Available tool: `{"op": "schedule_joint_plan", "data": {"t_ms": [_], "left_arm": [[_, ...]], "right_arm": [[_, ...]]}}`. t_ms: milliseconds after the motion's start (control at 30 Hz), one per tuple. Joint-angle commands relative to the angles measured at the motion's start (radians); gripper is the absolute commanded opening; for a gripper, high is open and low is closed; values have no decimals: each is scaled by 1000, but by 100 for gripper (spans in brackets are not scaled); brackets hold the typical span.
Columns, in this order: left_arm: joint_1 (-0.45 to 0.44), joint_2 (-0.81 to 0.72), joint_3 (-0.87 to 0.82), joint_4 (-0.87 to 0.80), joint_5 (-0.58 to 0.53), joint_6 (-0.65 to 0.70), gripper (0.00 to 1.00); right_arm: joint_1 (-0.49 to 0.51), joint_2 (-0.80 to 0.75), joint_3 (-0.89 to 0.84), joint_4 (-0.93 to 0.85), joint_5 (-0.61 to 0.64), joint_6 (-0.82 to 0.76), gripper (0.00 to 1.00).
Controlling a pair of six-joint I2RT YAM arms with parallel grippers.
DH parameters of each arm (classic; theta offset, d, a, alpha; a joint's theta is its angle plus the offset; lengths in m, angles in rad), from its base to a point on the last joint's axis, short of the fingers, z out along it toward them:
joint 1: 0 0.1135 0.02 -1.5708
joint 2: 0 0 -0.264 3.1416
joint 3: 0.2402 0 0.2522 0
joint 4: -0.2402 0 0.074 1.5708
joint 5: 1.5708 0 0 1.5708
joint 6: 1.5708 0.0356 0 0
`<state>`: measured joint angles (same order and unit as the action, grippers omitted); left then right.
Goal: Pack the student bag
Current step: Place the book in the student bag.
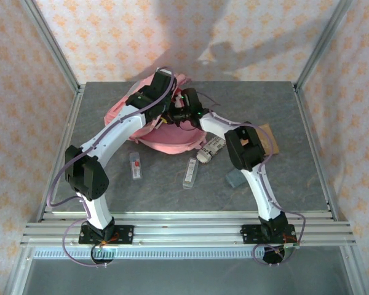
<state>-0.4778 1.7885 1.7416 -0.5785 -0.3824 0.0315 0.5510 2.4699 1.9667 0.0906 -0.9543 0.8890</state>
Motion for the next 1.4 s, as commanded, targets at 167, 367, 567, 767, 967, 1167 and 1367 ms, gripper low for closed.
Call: {"op": "schedule_joint_plan", "data": {"t_ms": [167,367,567,767,967,1167,1367], "left_arm": [[-1,-93,-27,113,-15,-31,0],[-3,-95,-45,126,0,-40,0],[-7,-91,-52,128,17,-55,0],[-19,-93,-73,131,38,-78,0],[-27,-92,-100,148,53,-100,0],[-25,-89,-138,176,40,-102,0],[-25,-57,-169,194,1,-98,0]], "right_arm": [[-35,4,51,-346,90,-92,37],[-55,-136,-166,-225,127,-86,36],[-46,-40,-57,-228,111,-65,19],[-21,91,107,-176,101,1,10],[9,152,210,-3,60,48,15],[0,0,-22,106,114,-2,20],[-41,-193,-255,-12,181,-112,31]]}}
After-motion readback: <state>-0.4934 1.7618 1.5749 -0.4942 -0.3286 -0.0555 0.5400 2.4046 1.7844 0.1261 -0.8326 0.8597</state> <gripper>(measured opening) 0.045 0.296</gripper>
